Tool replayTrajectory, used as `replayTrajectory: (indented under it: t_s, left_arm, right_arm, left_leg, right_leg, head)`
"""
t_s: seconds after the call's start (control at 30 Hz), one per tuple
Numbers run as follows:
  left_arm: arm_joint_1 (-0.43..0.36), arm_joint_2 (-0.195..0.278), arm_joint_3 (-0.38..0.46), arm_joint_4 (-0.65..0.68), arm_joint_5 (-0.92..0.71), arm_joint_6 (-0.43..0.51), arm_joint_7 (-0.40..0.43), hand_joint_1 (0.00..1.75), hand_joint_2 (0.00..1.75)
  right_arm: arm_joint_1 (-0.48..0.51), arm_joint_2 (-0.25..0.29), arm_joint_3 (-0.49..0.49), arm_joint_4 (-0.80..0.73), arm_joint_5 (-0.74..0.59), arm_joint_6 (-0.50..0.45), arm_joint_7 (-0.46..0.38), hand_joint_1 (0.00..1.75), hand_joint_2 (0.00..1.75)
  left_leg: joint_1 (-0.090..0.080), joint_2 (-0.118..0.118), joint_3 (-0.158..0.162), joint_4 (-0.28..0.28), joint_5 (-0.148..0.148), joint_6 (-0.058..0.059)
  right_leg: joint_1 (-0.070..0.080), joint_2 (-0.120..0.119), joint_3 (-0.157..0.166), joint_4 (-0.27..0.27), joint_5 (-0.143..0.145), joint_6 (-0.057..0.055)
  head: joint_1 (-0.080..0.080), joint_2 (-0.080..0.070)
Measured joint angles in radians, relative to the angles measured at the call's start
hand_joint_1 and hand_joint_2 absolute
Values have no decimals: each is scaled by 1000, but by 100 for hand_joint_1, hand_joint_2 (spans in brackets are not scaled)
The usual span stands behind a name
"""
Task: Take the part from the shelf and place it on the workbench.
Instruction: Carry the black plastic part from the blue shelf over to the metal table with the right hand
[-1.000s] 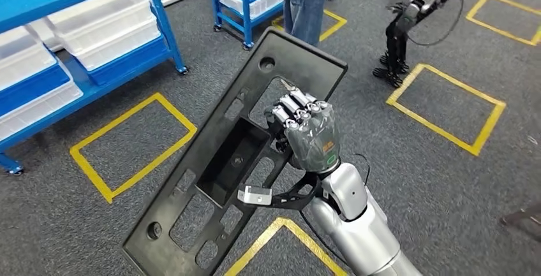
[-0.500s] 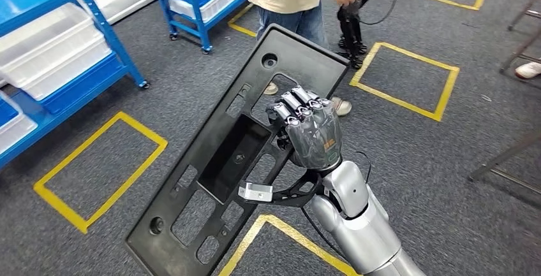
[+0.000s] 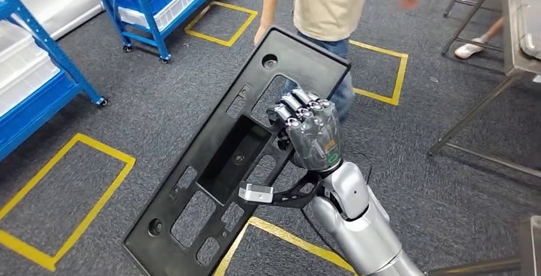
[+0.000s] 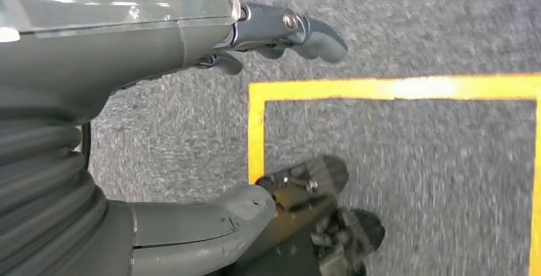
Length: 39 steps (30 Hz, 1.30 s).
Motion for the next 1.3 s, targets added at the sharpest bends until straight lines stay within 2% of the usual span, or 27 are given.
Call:
replayTrajectory:
  t_s: [0.03,0.07,0.1,0.13,0.2,0.23,0.27,0.3,0.37,0.43,0.5,0.53,0.7,0.73,0.77,0.83,0.87,0.9,0.97,1.0,1.03,1.07,1.1,1.13,1.17,1.23,1.3]
  left_arm:
    - [2,0,0,0,0,0,0,0,175]
    - [4,-1,0,0,0,0,-1,0,175]
    - [6,-1,0,0,1,1,-2,0,175]
    - [7,-1,0,0,2,1,-4,0,175]
    - [6,-3,1,0,5,1,-10,0,175]
    - [4,-3,2,0,8,0,-14,0,175]
    - [4,-4,3,0,10,-1,-17,0,175]
    - [4,-4,4,0,13,-2,-21,0,175]
    - [3,-5,8,0,18,-3,-27,0,175]
    - [2,-7,10,0,20,-3,-32,0,175]
    - [3,-7,11,0,21,-2,-35,0,175]
    - [3,-7,12,0,21,-2,-36,0,175]
    - [4,-7,12,0,21,-2,-36,0,175]
    - [6,-7,13,0,22,-2,-38,0,175]
    - [8,-7,15,0,22,-3,-40,0,175]
    - [10,-7,22,0,19,0,-43,0,175]
    - [8,-7,24,0,17,2,-43,0,175]
    - [7,-7,26,0,15,5,-43,0,175]
    - [5,-11,27,0,13,7,-44,0,175]
    - [5,-13,27,0,13,8,-44,0,175]
    - [7,-13,27,0,12,10,-44,0,175]
    - [8,-14,27,0,11,10,-44,0,175]
    - [10,-14,28,0,10,10,-44,0,175]
    - [11,-14,28,0,8,9,-45,0,175]
    - [11,-14,28,0,6,6,-45,0,175]
    - [9,-15,28,0,4,1,-46,0,175]
    - [7,-15,28,0,4,-1,-47,0,175]
  right_arm:
    - [0,-1,0,0,0,0,1,175,175]
    - [1,-2,0,1,0,0,1,175,175]
    - [2,-3,0,1,0,0,2,175,175]
    - [3,-4,0,2,0,0,3,175,175]
    - [3,-6,0,1,0,0,5,175,175]
    - [2,-6,0,1,1,0,6,175,175]
    - [2,-6,0,0,2,0,7,175,175]
    - [2,-7,0,0,3,0,8,175,175]
    - [2,-9,0,0,5,0,9,175,175]
    - [2,-11,0,-2,6,0,12,175,175]
    - [2,-12,0,-4,7,0,15,175,175]
    - [2,-12,0,-4,7,0,16,175,175]
    - [2,-12,0,-4,7,0,16,175,175]
    - [4,-12,0,-4,7,0,17,175,175]
    - [6,-13,0,-4,8,0,17,175,175]
    - [11,-14,0,-6,11,0,18,175,175]
    - [13,-15,0,-8,12,0,18,175,175]
    - [14,-15,-1,-10,14,0,17,175,175]
    - [15,-16,-3,-13,16,0,16,175,175]
    - [15,-17,-4,-15,16,0,16,175,175]
    - [15,-17,-4,-16,16,0,16,175,175]
    - [17,-18,-5,-17,16,0,16,175,175]
    - [19,-19,-6,-17,16,0,15,175,175]
    - [21,-20,-7,-17,16,0,14,175,175]
    - [21,-20,-8,-17,16,0,13,175,175]
    - [20,-21,-8,-17,16,0,9,175,175]
    - [18,-21,-8,-18,16,0,7,175,175]
  left_leg:
    - [-1,14,0,0,0,1]
    - [-1,29,0,2,-1,0]
    - [-1,43,-1,3,-3,-1]
    - [0,57,0,5,-5,-2]
    - [0,81,1,11,-12,-8]
    - [-2,90,1,16,-16,-13]
    - [-4,98,1,20,-20,-18]
    - [-6,106,2,22,-22,-24]
    - [-6,119,5,22,-26,-35]
    - [-2,94,-1,47,-49,-45]
    - [2,52,-28,113,-95,-51]
    - [3,42,-40,141,-112,-51]
    - [3,39,-50,162,-123,-51]
    - [3,35,-71,207,-137,-51]
    - [2,31,-83,227,-131,-48]
    - [-4,-10,-57,159,-81,-26]
    - [-5,-24,-22,79,-41,-14]
    - [-5,-32,4,20,-20,-6]
    - [1,-7,11,2,-11,-1]
    - [1,5,13,-3,-9,1]
    - [1,18,13,-3,-10,3]
    - [1,32,13,-2,-11,3]
    - [1,45,12,-1,-13,3]
    - [1,59,12,1,-15,1]
    - [2,71,12,5,-19,-1]
    - [2,93,14,15,-29,-11]
    - [-2,110,14,25,-40,-24]
  right_leg:
    - [-2,-19,-29,61,-29,3]
    - [-4,-29,-52,110,-45,7]
    - [-7,-36,-61,131,-44,10]
    - [-10,-41,-52,115,-25,12]
    - [-12,-66,12,-5,34,14]
    - [-10,-82,43,-64,54,10]
    - [-7,-91,62,-104,64,5]
    - [-4,-95,68,-119,63,-2]
    - [-2,-73,66,-119,66,-15]
    - [-5,-55,66,-123,71,-27]
    - [-8,-41,67,-124,73,-35]
    - [-8,-37,67,-124,74,-37]
    - [-8,-34,67,-124,74,-38]
    - [-6,-25,66,-124,74,-38]
    - [-3,-9,66,-123,74,-39]
    - [-3,54,59,-121,80,-30]
    - [-3,81,56,-122,84,-22]
    - [-4,88,52,-121,85,-14]
    - [1,40,35,-86,57,-3]
    - [1,6,14,-40,27,2]
    - [-1,-17,-15,22,-6,7]
    - [-5,-27,-44,83,-31,12]
    - [-10,-33,-63,123,-41,16]
    - [-14,-38,-65,129,-31,20]
    - [-18,-45,-47,95,-5,24]
    - [-19,-82,19,-30,54,25]
    - [-12,-108,55,-105,72,15]
  head:
    - [1,0]
    - [1,0]
    - [1,0]
    - [1,0]
    - [1,0]
    - [1,0]
    - [0,0]
    - [0,0]
    - [0,0]
    - [0,0]
    - [0,0]
    - [0,0]
    - [0,0]
    - [0,0]
    - [0,0]
    - [0,0]
    - [0,0]
    - [0,0]
    - [2,0]
    - [2,0]
    - [3,0]
    - [2,0]
    - [2,0]
    - [2,0]
    - [2,0]
    - [3,0]
    - [2,0]
